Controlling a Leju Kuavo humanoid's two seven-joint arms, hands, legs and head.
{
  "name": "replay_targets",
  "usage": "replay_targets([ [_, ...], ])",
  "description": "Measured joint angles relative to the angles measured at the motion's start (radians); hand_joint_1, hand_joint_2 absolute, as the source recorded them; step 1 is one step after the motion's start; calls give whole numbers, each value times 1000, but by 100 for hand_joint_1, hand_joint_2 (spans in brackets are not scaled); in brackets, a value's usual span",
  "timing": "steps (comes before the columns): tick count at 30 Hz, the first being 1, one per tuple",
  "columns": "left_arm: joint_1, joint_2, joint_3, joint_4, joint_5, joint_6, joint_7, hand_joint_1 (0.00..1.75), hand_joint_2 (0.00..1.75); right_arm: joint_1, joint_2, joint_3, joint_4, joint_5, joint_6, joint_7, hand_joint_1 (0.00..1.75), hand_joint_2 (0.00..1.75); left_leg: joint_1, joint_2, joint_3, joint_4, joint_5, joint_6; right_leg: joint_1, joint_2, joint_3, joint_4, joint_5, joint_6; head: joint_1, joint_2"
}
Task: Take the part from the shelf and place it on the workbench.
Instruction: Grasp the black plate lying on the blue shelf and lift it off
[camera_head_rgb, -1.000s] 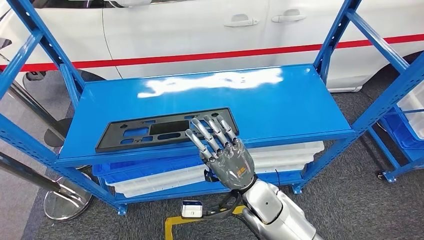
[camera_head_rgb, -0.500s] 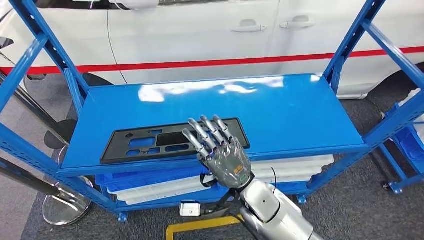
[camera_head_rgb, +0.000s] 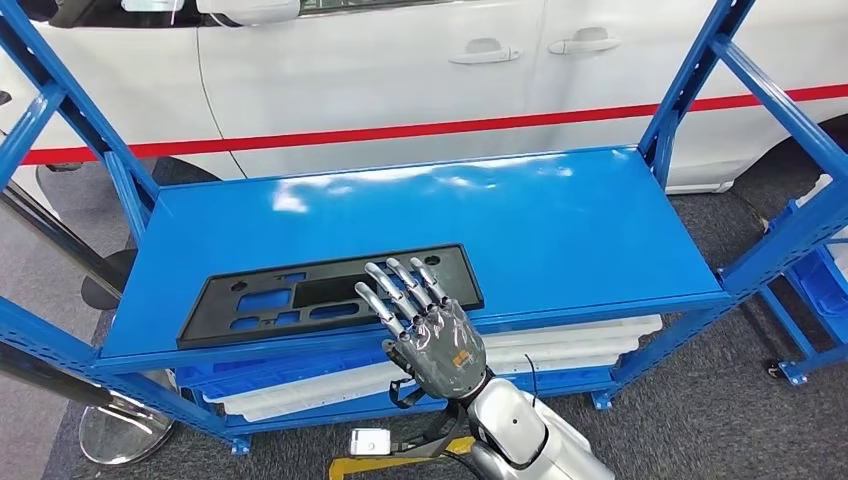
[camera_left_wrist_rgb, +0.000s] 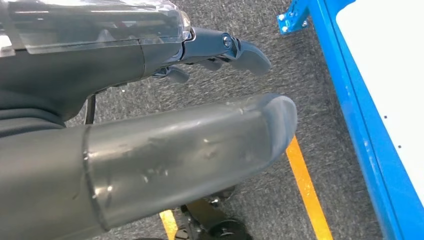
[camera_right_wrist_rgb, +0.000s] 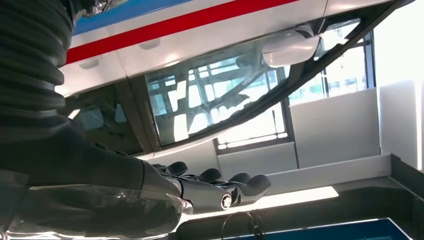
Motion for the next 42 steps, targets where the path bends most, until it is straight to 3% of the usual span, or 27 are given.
replay_targets([
  [2,1,1,-1,1,0,0,0,0,0,1,1,0,2,0,0,0,0,175,-4,0,4,-11,-2,12,1,0,0,1,-3,11,0,0],
  [3,1,1,-2,2,0,0,0,0,0,2,1,0,2,0,0,-1,0,175,-2,0,7,-15,11,20,2,0,0,1,-6,17,0,0],
  [5,0,1,-4,4,1,1,0,0,0,2,2,0,2,-3,1,-3,0,175,3,2,12,-24,21,32,2,0,-10,31,-30,26,0,0],
  [8,-3,2,-6,7,11,3,0,0,0,7,2,0,4,-19,15,-7,0,175,4,4,13,-29,22,43,-2,-1,-95,202,-117,35,0,0],
  [9,-3,3,-6,8,15,4,0,0,0,11,2,0,6,-26,21,-8,0,175,3,4,13,-29,21,43,-3,-1,-123,254,-132,37,0,0],
  [10,-3,4,-6,10,18,5,0,0,0,17,1,0,9,-31,27,-8,0,175,2,4,14,-28,20,44,-3,-1,-138,276,-128,38,0,0],
  [11,-3,5,-7,12,22,6,0,0,0,22,2,0,10,-35,30,-9,0,175,2,3,15,-28,19,44,-3,-2,-132,257,-105,37,0,0],
  [13,-4,6,-10,17,27,8,0,0,0,30,2,0,12,-43,39,-9,0,175,1,0,21,-27,14,41,-2,-3,-73,126,-31,30,0,0],
  [15,-6,6,-14,23,32,10,0,0,0,33,3,0,15,-58,49,-8,0,175,-2,-1,23,-24,9,33,3,-4,-23,18,9,20,0,0],
  [17,-8,8,-19,30,36,11,0,0,0,37,4,1,21,-76,55,-7,0,175,-4,-1,22,-24,7,23,8,-3,-16,-2,10,15,0,0],
  [20,-12,12,-27,37,43,15,1,0,0,46,8,0,37,-107,56,-6,0,175,-2,0,16,-3,-14,5,0,-3,-10,-15,16,0,0,0],
  [21,-14,14,-28,39,45,16,2,0,0,49,10,0,46,-116,54,-6,0,175,-1,0,-1,35,-38,-1,-3,-4,-7,-20,18,-5,0,0],
  [23,-16,15,-30,45,49,17,3,0,0,56,14,0,68,-129,51,-7,0,175,3,0,-61,161,-102,-11,-3,-6,-6,-21,18,-11,0,0],
  [24,-16,15,-30,47,50,18,4,0,0,61,16,0,82,-134,51,-8,0,175,4,0,-91,221,-123,-15,-3,-6,-6,-21,17,-12,0,0],
  [25,-16,16,-31,48,51,18,5,0,0,66,17,0,95,-138,51,-10,0,175,5,0,-108,253,-126,-17,-2,-6,-6,-20,17,-12,0,0],
  [26,-16,16,-31,50,52,18,7,0,0,70,18,0,108,-142,50,-12,0,175,6,0,-107,246,-109,-18,-3,-5,-5,-20,16,-11,0,0],
  [27,-17,16,-32,50,53,19,8,0,0,74,20,0,120,-145,50,-14,0,175,7,0,-85,198,-76,-18,-3,-4,-4,-19,15,-9,0,0],
  [29,-20,16,-33,51,54,19,11,0,0,77,26,0,139,-150,48,-18,0,175,6,0,-17,56,-11,-13,-1,-2,-2,-14,10,-3,0,0],
  [31,-23,16,-36,52,56,20,13,0,0,78,30,0,157,-155,46,-20,0,175,3,-1,18,-18,8,-2,2,-1,-3,-10,7,7,0,0],
  [35,-23,16,-46,57,60,19,18,0,0,75,38,0,191,-159,47,-20,0,175,4,-1,21,-30,14,26,0,-1,-9,5,-6,28,0,0],
  [37,-25,16,-54,60,63,16,21,0,0,66,41,-1,209,-157,53,-15,0,175,6,1,22,-35,18,37,-3,-1,-49,95,-61,37,0,0],
  [39,-26,16,-60,63,67,13,23,0,0,55,45,-1,226,-155,63,-9,0,175,5,3,20,-34,18,41,-5,-2,-114,230,-122,43,0,0],
  [40,-27,17,-63,66,68,12,24,0,0,50,46,-1,235,-154,68,-8,0,175,4,3,20,-34,18,42,-6,-2,-135,271,-130,45,0,0],
  [41,-27,17,-66,68,70,11,25,0,0,44,48,-1,242,-153,73,-7,0,175,4,2,21,-34,18,41,-7,-2,-139,276,-119,45,0,0],
  [42,-27,17,-71,70,70,10,25,0,0,37,52,-1,248,-153,78,-6,0,175,4,2,23,-33,17,40,-8,-2,-123,240,-90,43,0,0],
])
